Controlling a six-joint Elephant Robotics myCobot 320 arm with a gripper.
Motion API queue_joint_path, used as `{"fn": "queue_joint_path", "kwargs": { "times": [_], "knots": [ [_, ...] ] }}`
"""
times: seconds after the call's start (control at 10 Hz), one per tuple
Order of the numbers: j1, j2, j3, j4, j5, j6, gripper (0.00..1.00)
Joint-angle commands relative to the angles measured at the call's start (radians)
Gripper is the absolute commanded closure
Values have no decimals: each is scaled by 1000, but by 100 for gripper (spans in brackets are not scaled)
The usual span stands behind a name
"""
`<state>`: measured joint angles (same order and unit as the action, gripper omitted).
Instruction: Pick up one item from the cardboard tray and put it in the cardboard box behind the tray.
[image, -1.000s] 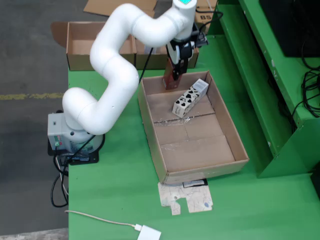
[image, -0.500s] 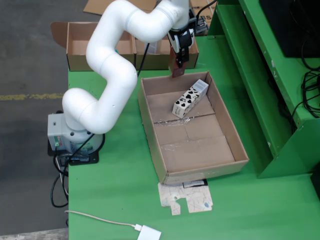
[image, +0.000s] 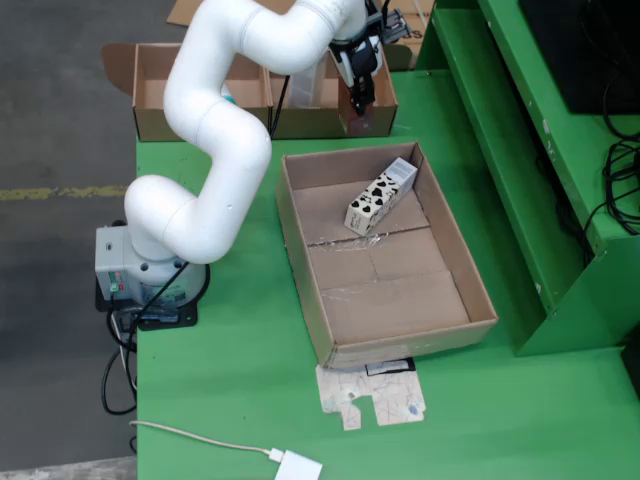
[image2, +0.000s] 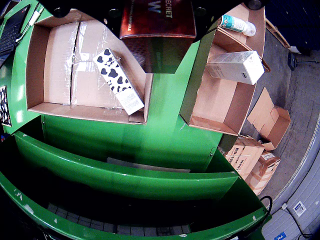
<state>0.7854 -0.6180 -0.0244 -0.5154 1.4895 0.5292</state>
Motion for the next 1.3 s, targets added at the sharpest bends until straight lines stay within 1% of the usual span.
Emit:
{"fn": "queue_joint_path", "kwargs": {
  "times": [0.0,0.3,0.4,0.5,0.6,0.7,0.8,0.9,1.2],
  "knots": [
    [45,55,24,165,-48,-1,100],
    [66,46,24,159,-67,-2,100],
    [76,23,24,186,-74,-5,100],
    [117,-27,24,266,-109,-14,100],
    [117,-27,24,266,-109,-14,100],
    [152,-63,24,335,-139,-19,100],
    [152,-63,24,335,-139,-19,100],
    [216,-147,24,480,-200,-47,100],
    [216,-147,24,480,-200,-47,100]
  ]
}}
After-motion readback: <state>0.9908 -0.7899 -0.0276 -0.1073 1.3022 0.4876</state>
